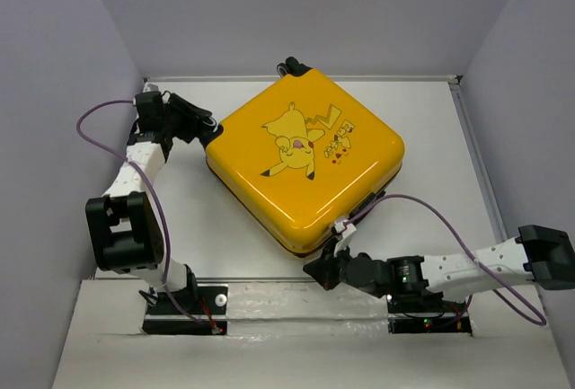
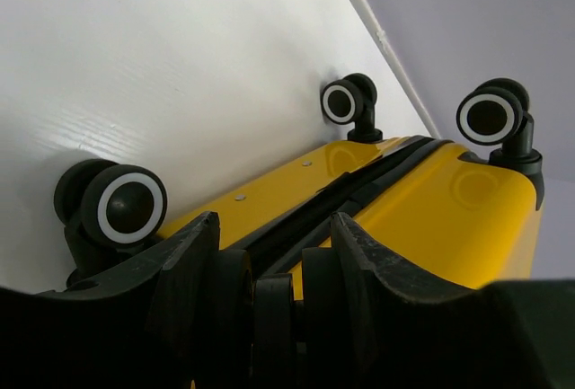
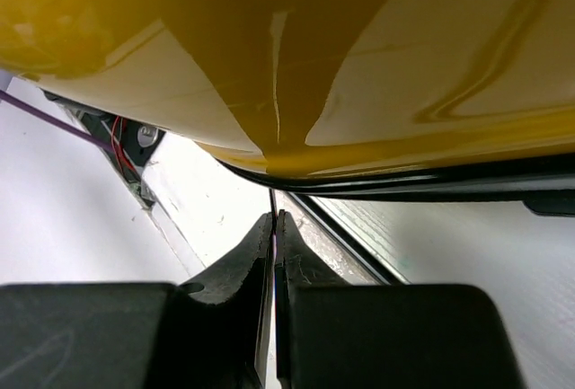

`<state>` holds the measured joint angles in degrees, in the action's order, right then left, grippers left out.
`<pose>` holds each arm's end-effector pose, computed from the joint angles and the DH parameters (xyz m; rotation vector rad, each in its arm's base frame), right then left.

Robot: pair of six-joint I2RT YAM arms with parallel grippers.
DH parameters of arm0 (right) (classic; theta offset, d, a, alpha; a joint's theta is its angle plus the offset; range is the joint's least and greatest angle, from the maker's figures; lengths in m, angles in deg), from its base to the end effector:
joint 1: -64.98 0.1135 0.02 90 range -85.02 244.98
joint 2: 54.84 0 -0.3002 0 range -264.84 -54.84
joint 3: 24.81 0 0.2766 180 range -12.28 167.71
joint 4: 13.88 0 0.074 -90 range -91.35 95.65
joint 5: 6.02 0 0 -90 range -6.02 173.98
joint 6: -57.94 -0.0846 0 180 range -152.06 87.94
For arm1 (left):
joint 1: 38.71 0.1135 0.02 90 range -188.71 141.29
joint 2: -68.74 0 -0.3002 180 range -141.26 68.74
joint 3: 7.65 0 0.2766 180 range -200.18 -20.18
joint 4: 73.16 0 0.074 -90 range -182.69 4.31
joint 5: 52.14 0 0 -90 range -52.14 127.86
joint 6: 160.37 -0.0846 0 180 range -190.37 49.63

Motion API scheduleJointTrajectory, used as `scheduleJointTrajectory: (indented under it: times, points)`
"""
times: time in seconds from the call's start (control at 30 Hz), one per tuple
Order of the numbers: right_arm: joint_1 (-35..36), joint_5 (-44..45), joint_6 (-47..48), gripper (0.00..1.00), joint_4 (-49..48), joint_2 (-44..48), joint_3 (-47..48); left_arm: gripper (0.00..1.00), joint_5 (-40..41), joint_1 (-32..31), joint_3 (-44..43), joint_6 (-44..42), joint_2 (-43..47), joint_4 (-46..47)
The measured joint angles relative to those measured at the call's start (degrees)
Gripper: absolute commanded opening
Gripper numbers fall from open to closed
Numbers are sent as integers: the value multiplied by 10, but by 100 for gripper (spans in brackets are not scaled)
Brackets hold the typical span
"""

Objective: Pack the luggage

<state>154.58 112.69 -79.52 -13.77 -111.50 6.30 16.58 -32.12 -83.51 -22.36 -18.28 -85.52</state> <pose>0.0423 0.2379 0.1808 -0.4374 2.0712 1.0276 0.4167 0.0172 0.2988 -0.7100 1.9214 -0.8285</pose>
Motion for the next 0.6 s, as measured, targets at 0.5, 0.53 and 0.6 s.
scheduleJointTrajectory:
  times: [0.5,0.53,0.6]
  points:
    - [-4,25,-59,31,185,116,-7,99,-14,70,10,-26,-18,45]
    - [-4,33,-65,11,205,132,-8,99,-3,80,20,-27,9,46]
    - [-12,54,-85,7,242,169,-8,99,10,82,33,-31,49,43]
